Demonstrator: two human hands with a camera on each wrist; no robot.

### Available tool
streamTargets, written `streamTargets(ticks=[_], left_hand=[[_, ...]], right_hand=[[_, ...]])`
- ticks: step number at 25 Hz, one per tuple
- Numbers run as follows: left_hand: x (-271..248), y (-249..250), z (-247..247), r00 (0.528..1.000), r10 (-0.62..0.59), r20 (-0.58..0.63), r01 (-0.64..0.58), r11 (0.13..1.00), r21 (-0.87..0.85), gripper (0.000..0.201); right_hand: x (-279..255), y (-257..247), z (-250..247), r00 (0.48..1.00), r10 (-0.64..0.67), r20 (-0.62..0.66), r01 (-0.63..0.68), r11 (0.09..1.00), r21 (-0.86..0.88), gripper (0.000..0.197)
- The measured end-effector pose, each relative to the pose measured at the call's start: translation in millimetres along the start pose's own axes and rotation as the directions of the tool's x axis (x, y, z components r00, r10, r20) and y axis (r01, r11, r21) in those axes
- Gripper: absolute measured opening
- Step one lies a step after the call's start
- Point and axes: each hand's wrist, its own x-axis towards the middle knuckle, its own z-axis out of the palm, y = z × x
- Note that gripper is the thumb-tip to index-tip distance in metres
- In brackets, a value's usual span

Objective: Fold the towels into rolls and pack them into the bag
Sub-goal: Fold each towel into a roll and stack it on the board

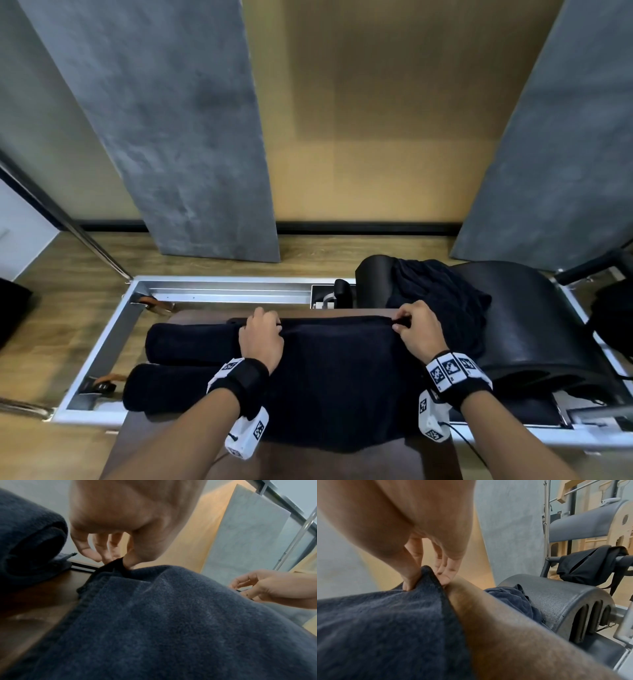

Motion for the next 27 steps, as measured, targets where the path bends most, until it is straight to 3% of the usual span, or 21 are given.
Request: streamTargets(ticks=[3, 5, 7, 9, 11, 15, 18, 23, 25, 27], left_hand=[[-8.7, -0.6, -5.2, 0.996, 0.025, -0.084, -0.044, 0.972, -0.230, 0.015], [-14.3, -1.5, -13.3, 0.988, 0.023, -0.150, -0.076, 0.928, -0.365, 0.019], [-19.5, -2.5, -24.7, 0.983, 0.001, -0.182, -0.085, 0.886, -0.456, 0.020], [-27.9, -8.0, -37.5, 0.978, 0.008, -0.207, -0.115, 0.853, -0.509, 0.017], [-40.1, -18.7, -51.4, 0.967, 0.046, -0.249, -0.175, 0.834, -0.523, 0.010], [-70.4, -37.4, -80.1, 0.930, 0.105, -0.353, -0.293, 0.792, -0.536, 0.017], [-93.8, -41.6, -108.8, 0.859, 0.138, -0.493, -0.423, 0.733, -0.533, 0.029], [-131.7, -51.9, -153.9, 0.752, 0.295, -0.590, -0.575, 0.732, -0.366, 0.025], [-144.8, -57.8, -167.5, 0.743, 0.279, -0.608, -0.576, 0.729, -0.369, 0.024], [-155.1, -60.5, -180.4, 0.775, 0.266, -0.573, -0.576, 0.669, -0.469, 0.029]], right_hand=[[-7.1, -1.9, -1.6, 0.998, 0.059, 0.016, -0.060, 0.998, 0.024, 0.020], [-15.8, -4.2, -4.9, 0.997, 0.061, 0.053, -0.058, 0.997, -0.057, 0.022], [-26.6, -7.2, -11.4, 0.998, 0.050, 0.042, -0.044, 0.990, -0.132, 0.014], [-41.5, -8.6, -23.5, 0.999, 0.037, 0.003, -0.036, 0.994, -0.100, 0.018], [-57.6, -13.9, -44.6, 0.998, -0.002, -0.068, 0.000, 0.999, -0.032, 0.016], [-97.3, -38.3, -96.3, 0.974, -0.142, -0.174, 0.144, 0.990, -0.003, 0.016], [-137.1, -63.0, -128.4, 0.950, -0.233, -0.208, 0.233, 0.972, -0.028, 0.010], [-197.0, -92.9, -169.0, 0.925, -0.202, -0.321, 0.268, 0.947, 0.176, 0.033], [-218.2, -102.9, -180.6, 0.919, -0.205, -0.337, 0.304, 0.912, 0.275, 0.032], [-235.7, -111.7, -190.9, 0.919, -0.256, -0.298, 0.346, 0.887, 0.306, 0.024]])
